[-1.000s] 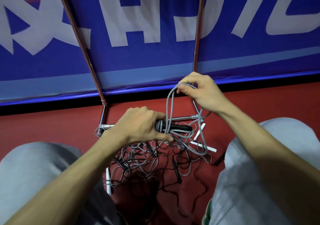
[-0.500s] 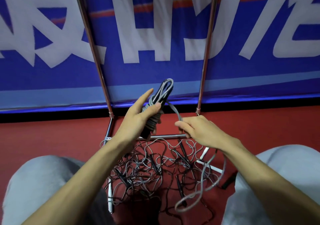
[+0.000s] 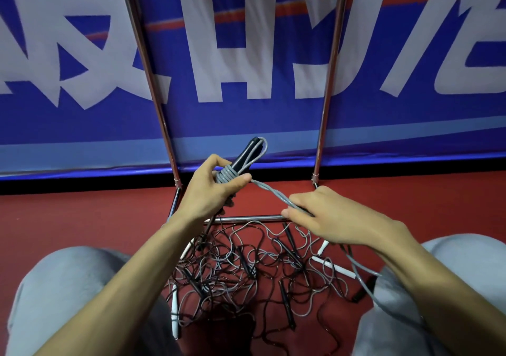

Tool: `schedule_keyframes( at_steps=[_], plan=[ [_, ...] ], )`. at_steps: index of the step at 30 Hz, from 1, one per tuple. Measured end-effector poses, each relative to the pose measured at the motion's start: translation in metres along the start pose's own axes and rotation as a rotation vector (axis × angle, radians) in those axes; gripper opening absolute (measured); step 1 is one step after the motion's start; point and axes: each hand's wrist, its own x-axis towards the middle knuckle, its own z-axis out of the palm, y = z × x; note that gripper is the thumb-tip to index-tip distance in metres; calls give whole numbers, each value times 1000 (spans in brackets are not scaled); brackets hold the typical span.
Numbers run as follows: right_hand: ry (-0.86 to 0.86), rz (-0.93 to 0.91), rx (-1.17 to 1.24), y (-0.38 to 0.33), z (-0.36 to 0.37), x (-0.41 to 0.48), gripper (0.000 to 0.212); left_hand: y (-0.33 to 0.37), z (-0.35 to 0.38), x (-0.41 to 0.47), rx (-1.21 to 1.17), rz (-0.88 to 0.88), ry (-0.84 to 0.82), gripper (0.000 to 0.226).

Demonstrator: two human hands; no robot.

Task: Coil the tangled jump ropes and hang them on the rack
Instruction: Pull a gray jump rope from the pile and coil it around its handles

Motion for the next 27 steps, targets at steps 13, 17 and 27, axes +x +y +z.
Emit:
schedule_keyframes(
  at_steps=[13, 17, 27],
  plan=[
    [454, -376, -191, -5, 4, 0, 31, -16, 19, -14, 1195, 410, -370, 39],
    [610, -239, -81, 12, 10, 7, 26, -8, 28, -19, 1152, 443, -475, 40],
    [587, 134, 112, 22, 12, 20, 19, -3, 25, -24, 667, 329, -345, 30]
  ],
)
